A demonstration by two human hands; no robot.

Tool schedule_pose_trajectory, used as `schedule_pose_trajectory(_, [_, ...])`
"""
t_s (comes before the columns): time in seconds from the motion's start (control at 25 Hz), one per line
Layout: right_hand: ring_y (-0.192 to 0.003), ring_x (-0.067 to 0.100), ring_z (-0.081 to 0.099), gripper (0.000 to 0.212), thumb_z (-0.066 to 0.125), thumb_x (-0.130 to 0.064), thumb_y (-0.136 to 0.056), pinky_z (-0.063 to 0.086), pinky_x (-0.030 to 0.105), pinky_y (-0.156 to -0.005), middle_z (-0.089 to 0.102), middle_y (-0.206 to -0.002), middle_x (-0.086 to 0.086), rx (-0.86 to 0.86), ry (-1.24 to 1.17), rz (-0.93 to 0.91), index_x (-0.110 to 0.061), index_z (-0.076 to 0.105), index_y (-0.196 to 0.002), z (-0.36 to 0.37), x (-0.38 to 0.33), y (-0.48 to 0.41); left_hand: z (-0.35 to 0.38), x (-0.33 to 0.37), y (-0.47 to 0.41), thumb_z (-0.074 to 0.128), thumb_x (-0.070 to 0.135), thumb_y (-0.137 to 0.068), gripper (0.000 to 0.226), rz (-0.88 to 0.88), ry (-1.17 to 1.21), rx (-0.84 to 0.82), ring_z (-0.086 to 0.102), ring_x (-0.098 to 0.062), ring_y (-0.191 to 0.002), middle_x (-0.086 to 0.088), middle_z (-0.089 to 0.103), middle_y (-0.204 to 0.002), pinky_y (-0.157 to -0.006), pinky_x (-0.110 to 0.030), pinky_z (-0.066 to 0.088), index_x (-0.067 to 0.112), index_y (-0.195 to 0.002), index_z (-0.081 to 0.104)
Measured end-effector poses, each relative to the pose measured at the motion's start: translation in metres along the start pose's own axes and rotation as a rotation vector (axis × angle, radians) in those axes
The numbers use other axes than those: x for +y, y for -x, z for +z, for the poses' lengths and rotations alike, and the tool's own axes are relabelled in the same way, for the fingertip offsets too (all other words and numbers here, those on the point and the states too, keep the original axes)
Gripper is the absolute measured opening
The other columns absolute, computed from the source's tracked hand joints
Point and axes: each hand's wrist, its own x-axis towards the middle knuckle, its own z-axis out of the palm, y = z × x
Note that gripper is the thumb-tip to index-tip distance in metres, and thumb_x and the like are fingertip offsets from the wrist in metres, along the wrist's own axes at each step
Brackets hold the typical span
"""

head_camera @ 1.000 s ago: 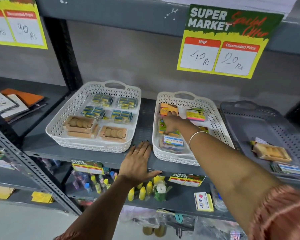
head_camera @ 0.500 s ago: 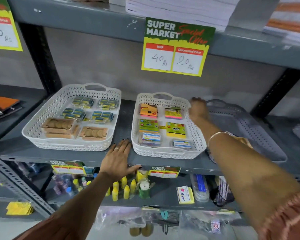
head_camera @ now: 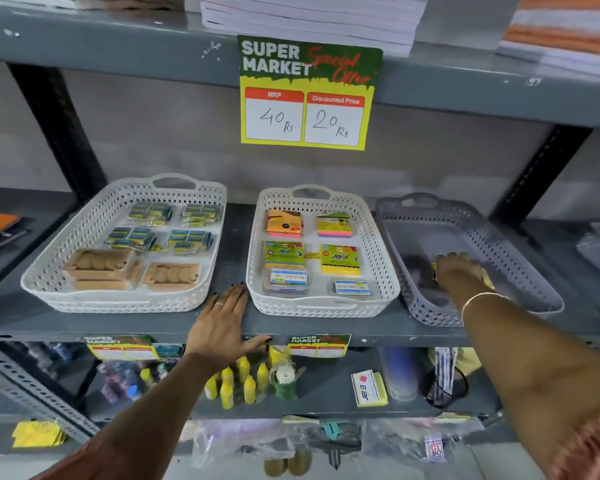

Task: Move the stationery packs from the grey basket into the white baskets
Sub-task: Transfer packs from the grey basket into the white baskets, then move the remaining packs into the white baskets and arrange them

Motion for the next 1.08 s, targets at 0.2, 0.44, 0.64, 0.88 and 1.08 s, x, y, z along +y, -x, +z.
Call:
schedule_pose_trajectory(0.2, [-0.133, 0.032, 0.042, 0.047, 0.054, -0.016, -0.088, 0.043, 0.043, -0.104, 0.049, -0.141, 0.015, 0.026, -0.093, 0.024, -0.008, 0.048, -0.134, -0.033, -0.011, -0.012, -0.003, 0.000, 0.001, 0.013, 0.080, -0.079, 0.100, 0.000, -0.017, -0.026, 0.056, -0.029, -0.114, -0.015, 0.060, -0.124, -0.094, -0.048, 0.044, 0.000, -0.124, 0.054])
schedule_pose_trajectory(0.44, [-0.123, 0.037, 0.048, 0.053, 0.062, -0.027, -0.083, 0.044, 0.044, -0.101, 0.048, -0.132, 0.021, 0.256, -0.379, -0.088, -0.002, 0.047, -0.127, -0.134, -0.082, -0.003, -0.019, 0.000, 0.019, 0.038, 0.059, -0.080, 0.075, 0.096, -0.050, 0.127, 0.048, -0.030, -0.120, -0.017, 0.058, -0.127, -0.104, -0.038, 0.023, 0.002, -0.129, 0.042])
schedule_pose_trajectory(0.64, [-0.122, 0.033, 0.052, 0.058, 0.063, -0.040, -0.081, 0.046, 0.036, -0.097, 0.055, -0.131, 0.015, 0.281, -0.597, -0.420, -0.006, 0.051, -0.127, -0.211, -0.206, 0.040, -0.070, -0.078, 0.045, 0.018, 0.064, -0.090, 0.081, -0.130, -0.132, 0.282, 0.036, -0.032, -0.128, -0.022, 0.048, -0.136, -0.111, -0.039, 0.007, -0.002, -0.135, 0.033])
schedule_pose_trajectory(0.88, [-0.109, 0.034, 0.062, 0.049, 0.064, -0.031, -0.075, 0.050, 0.034, -0.080, 0.060, -0.121, 0.018, 0.147, -0.575, -0.816, -0.006, 0.059, -0.117, -0.213, -0.338, 0.122, -0.087, -0.157, 0.066, 0.012, 0.075, -0.083, 0.100, -0.288, -0.199, 0.074, 0.043, -0.035, -0.127, -0.023, 0.049, -0.135, -0.108, -0.040, 0.012, -0.007, -0.129, 0.046])
schedule_pose_trajectory(1.08, [-0.113, 0.034, 0.058, 0.054, 0.068, -0.033, -0.075, 0.049, 0.035, -0.086, 0.057, -0.126, 0.016, 0.021, -0.355, -0.954, -0.008, 0.057, -0.122, -0.180, -0.380, 0.139, -0.077, -0.169, 0.063, 0.009, 0.080, -0.078, 0.105, -0.280, -0.191, 0.068, 0.047, -0.033, -0.123, -0.020, 0.055, -0.129, -0.106, -0.043, 0.015, -0.005, -0.125, 0.050])
